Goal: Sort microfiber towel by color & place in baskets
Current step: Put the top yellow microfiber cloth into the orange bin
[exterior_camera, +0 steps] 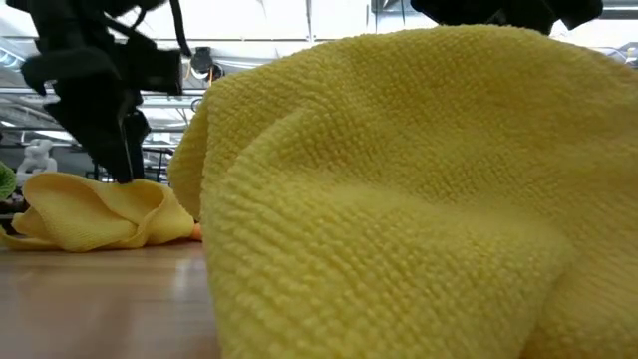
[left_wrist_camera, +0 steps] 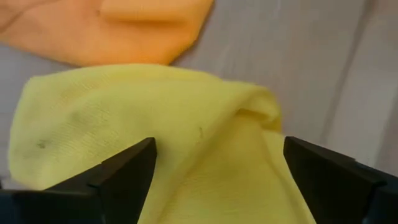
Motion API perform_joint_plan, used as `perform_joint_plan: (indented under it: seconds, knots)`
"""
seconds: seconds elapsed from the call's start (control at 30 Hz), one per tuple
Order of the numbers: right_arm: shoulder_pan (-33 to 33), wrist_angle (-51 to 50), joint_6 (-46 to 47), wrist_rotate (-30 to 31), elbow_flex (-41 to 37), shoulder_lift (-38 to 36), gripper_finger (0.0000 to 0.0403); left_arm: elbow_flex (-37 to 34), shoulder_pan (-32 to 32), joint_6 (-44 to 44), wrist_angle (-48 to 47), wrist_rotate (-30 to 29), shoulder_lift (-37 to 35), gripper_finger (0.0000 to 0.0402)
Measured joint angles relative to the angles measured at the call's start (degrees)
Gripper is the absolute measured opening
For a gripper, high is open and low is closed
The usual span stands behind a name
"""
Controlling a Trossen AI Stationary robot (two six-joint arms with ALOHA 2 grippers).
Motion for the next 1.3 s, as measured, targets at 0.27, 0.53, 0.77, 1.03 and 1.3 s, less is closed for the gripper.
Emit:
perform_joint_plan:
  seconds: [0.27, 0.53, 0.77, 1.03, 1.3]
  knots:
    - [0.09, -0.13, 0.67, 0.00, 0.00, 0.00, 0.0000, 1.07, -0.02, 0.55, -2.04, 0.21, 1.46, 0.0362]
    - [0.09, -0.20, 0.57, 0.02, 0.00, 0.00, 0.0000, -1.42, 0.31, 1.70, -2.40, 4.13, 1.81, 0.0362]
    - [0.30, -0.36, 0.68, 0.02, 0.00, 0.00, 0.0000, -5.31, 1.25, 1.90, 2.37, 4.98, 4.32, 0.0340]
    - [1.58, -0.04, 0.74, 0.02, 0.00, 0.00, 0.0000, -5.11, 1.29, 5.10, 6.03, 3.76, 9.33, 0.0191]
    - [1.81, 1.55, 1.73, 0.08, 0.00, 0.00, 0.0000, -2.77, 1.36, 6.85, 6.60, 4.49, 8.54, 0.0020]
